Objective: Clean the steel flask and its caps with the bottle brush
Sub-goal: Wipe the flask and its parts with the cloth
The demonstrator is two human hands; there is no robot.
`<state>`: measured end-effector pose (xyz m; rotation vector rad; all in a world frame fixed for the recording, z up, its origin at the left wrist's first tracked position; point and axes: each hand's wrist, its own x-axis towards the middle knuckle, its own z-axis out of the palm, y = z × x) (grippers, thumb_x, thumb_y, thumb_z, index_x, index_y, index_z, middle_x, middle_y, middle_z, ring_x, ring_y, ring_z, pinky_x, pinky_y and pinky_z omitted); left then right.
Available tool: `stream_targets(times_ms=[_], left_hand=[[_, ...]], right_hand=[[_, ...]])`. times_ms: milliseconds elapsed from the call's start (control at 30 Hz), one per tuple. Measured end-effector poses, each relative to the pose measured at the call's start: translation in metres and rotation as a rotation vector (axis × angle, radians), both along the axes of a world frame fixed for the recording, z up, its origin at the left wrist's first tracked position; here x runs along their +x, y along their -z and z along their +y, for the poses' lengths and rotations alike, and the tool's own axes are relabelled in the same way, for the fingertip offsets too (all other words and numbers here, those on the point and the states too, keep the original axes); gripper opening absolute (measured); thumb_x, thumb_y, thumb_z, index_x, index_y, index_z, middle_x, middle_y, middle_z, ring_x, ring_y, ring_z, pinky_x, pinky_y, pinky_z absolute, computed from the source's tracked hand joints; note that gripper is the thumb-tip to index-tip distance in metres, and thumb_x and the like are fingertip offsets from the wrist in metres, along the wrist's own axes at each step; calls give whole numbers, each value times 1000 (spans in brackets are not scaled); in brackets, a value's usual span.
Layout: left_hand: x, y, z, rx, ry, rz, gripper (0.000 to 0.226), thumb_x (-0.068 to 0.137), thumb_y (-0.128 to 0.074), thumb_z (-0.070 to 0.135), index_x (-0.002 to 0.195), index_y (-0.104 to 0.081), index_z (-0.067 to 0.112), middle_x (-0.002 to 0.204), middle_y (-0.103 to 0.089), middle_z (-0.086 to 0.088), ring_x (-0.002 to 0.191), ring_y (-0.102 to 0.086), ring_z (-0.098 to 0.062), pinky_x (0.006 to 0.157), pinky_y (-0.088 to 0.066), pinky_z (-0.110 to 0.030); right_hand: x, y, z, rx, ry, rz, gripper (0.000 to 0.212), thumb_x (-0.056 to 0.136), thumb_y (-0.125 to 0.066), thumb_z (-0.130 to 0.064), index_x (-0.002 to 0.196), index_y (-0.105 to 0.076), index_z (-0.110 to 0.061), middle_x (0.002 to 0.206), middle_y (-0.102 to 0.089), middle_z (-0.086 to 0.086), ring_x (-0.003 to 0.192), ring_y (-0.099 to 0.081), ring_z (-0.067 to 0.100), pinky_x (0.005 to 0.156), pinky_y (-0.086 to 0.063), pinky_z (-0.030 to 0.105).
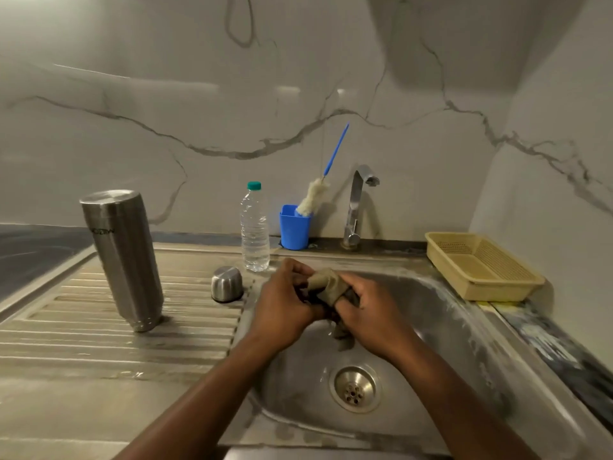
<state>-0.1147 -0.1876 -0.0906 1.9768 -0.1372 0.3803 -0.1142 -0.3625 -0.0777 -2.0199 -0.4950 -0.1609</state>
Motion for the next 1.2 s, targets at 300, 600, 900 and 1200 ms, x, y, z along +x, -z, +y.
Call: stream_targets(times_ms=[300,600,900,1200], left_hand=[[-8,3,4,-30,54,-66,46,64,-99,11,93,-65,21,87,-78,7,80,-75,-4,72,-61,-24],[-9,0,2,-91,-16,-92,42,67,-97,8,98,-70,15,89,-77,6,80,-73,1,68,-57,-14],[-14,2,-2,-93,15,-119,40,72,-96,17,102,-70,24,95,-78,8,89,-75,-6,77,-63,-28],[-10,-1,-1,-375,80,1,43,72,-92,-2,107,-70,8,98,-82,-3,94,-80,-19,86,-65,-36]], right_hand=[[4,5,-2,-7,48,-134,29,96,-72,-19,120,-76,-36,95,-79,-11,84,-75,7,73,-64,31],[4,5,-1,20,30,-148,33,96,-74,-16,126,-74,-30,89,-78,-7,67,-75,16,60,-64,43],[3,7,2,18,18,-104,26,100,-67,-25,124,-70,-34,98,-76,-16,91,-73,4,76,-60,23],[0,0,-2,129,119,-139,7,98,-72,-21,94,-77,-23,71,-74,3,58,-72,20,50,-61,37]])
